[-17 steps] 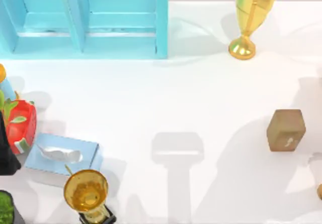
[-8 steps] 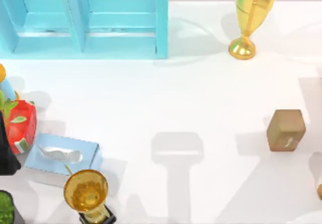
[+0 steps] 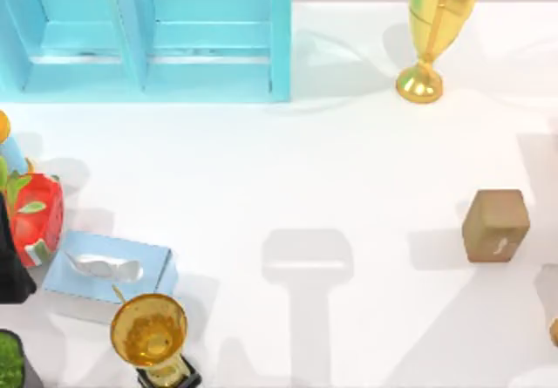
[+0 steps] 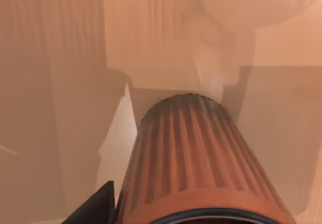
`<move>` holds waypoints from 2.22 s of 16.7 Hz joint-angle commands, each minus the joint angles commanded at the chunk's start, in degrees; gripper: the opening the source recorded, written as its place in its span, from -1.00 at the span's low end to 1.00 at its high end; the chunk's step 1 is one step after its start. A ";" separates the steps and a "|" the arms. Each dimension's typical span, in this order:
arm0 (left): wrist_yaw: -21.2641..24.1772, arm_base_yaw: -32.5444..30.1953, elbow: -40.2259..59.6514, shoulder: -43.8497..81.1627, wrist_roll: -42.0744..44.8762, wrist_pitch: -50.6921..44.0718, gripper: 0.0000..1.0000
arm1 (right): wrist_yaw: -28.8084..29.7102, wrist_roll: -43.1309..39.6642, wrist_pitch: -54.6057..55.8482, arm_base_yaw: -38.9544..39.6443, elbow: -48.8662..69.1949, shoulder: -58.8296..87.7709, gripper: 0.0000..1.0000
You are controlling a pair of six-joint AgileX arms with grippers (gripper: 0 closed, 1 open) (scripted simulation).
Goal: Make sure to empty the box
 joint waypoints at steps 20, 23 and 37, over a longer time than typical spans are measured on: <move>0.00 0.00 0.00 0.00 0.00 0.00 1.00 | 0.00 0.00 0.00 0.00 0.00 0.00 -1.00; 0.00 0.00 0.00 0.00 0.00 0.00 1.00 | 0.06 0.29 -0.06 0.56 0.61 -0.69 -1.00; 0.00 0.00 0.00 0.00 0.00 0.00 1.00 | 0.14 -0.16 -27.82 0.85 28.10 -0.69 -1.00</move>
